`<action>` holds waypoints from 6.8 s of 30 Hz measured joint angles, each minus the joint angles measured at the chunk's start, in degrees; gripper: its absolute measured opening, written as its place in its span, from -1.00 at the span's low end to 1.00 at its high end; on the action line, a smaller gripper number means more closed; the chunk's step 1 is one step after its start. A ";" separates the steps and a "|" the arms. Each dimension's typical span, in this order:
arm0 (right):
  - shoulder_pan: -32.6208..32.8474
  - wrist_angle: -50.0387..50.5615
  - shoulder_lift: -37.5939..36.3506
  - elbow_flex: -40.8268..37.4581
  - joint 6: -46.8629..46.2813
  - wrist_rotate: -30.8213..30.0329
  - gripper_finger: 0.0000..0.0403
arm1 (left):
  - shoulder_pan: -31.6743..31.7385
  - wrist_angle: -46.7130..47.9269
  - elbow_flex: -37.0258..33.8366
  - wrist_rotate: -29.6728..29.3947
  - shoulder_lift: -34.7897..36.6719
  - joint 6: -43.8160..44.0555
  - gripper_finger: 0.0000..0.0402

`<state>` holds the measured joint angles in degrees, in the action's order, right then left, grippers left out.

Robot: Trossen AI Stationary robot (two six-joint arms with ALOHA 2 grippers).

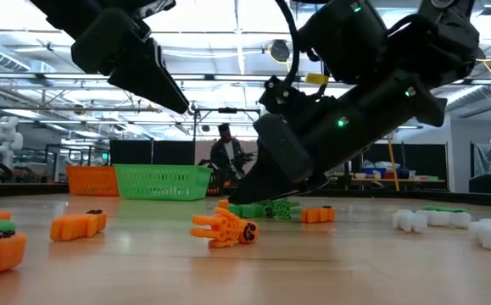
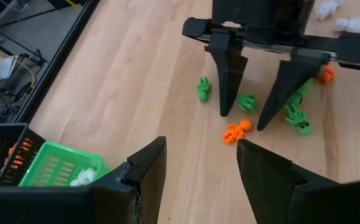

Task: Sort Halloween decoration
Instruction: Put the orange skeleton toy into the black bin

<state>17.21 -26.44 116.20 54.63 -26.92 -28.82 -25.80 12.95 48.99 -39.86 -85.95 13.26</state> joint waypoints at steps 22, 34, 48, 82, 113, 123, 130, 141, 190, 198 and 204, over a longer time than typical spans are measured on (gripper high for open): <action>-0.28 4.66 0.00 4.65 6.23 3.74 -0.35 | -0.22 -0.17 -0.02 -0.04 0.00 -0.03 -0.04; -0.28 10.28 -0.44 8.05 8.61 3.24 -0.37 | -0.17 -0.63 -3.02 -0.06 0.00 3.10 -0.04; -1.89 9.90 0.10 8.13 3.51 6.62 -0.28 | -0.16 -0.76 -4.50 -0.08 0.00 5.89 -0.04; -2.16 29.39 -0.36 22.05 9.71 9.66 -0.99 | -0.72 -1.92 -4.50 0.61 0.00 5.83 -0.04; 3.17 -16.63 -19.04 -9.81 13.18 6.38 -1.00 | -3.90 -5.67 -4.44 0.62 0.02 5.48 -0.04; 3.15 -17.05 -19.06 -9.81 17.78 6.63 -1.00 | -3.98 -6.51 -4.44 0.62 0.02 5.52 -0.04; 3.18 -17.02 -19.11 -9.37 29.64 13.38 -1.00 | -3.98 -6.53 -4.44 0.62 0.02 5.78 -0.04; 3.54 -17.06 -19.19 -9.11 52.37 15.45 -1.00 | -3.98 -8.11 -4.46 0.60 0.02 5.48 -0.04; -27.12 -14.08 -13.52 -4.68 27.90 24.86 -1.00 | -3.60 -9.68 -4.50 -0.17 0.02 10.65 -0.04; -38.29 5.52 -10.22 11.98 34.78 32.08 -1.00 | -1.03 -9.61 -4.50 -0.91 0.02 9.96 -0.04; -43.13 19.19 -2.28 26.95 38.41 36.48 -1.00 | 0.85 -9.31 -4.50 -0.95 0.02 8.31 -0.04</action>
<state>-25.91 -7.26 113.92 81.58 11.49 7.67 -24.94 3.64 44.49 -40.81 -85.93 21.57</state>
